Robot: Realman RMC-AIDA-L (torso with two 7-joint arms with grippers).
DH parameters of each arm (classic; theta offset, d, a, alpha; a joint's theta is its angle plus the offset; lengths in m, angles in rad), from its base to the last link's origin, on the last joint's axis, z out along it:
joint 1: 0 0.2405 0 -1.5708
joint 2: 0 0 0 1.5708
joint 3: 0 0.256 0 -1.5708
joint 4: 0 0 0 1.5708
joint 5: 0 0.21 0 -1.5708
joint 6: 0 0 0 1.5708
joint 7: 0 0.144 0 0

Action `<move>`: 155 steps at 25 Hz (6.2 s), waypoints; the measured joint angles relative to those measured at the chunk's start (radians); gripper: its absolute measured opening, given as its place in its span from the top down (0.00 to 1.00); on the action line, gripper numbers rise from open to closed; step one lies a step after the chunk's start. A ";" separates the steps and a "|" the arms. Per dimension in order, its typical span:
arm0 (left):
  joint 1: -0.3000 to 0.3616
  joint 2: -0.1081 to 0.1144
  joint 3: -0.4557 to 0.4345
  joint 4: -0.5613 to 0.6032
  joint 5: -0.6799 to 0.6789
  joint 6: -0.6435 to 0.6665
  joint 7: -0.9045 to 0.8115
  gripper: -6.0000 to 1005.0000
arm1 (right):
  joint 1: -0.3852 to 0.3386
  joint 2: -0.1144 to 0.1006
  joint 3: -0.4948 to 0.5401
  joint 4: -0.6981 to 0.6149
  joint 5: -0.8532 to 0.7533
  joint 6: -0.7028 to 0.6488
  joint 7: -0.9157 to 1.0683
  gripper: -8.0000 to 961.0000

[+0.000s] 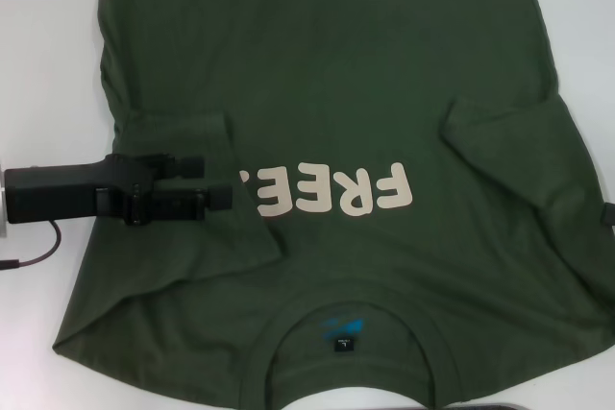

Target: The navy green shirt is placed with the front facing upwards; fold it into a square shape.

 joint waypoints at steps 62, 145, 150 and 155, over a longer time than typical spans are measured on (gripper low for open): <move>-0.021 -0.029 0.000 0.000 -0.002 -0.027 -0.005 0.09 | 0.145 0.015 -0.202 0.000 -0.092 -0.129 -0.017 0.95; -0.052 -0.023 -0.008 0.002 -0.054 -0.015 -0.016 0.09 | 0.174 0.017 0.017 -0.109 0.091 -0.105 -0.088 0.11; -0.052 -0.023 -0.008 0.002 -0.054 -0.020 -0.015 0.09 | 0.193 0.036 -0.062 -0.107 0.065 -0.030 -0.045 0.11; -0.054 -0.023 -0.008 0.000 -0.054 -0.022 -0.015 0.09 | 0.211 0.049 -0.123 -0.102 0.048 0.037 -0.010 0.11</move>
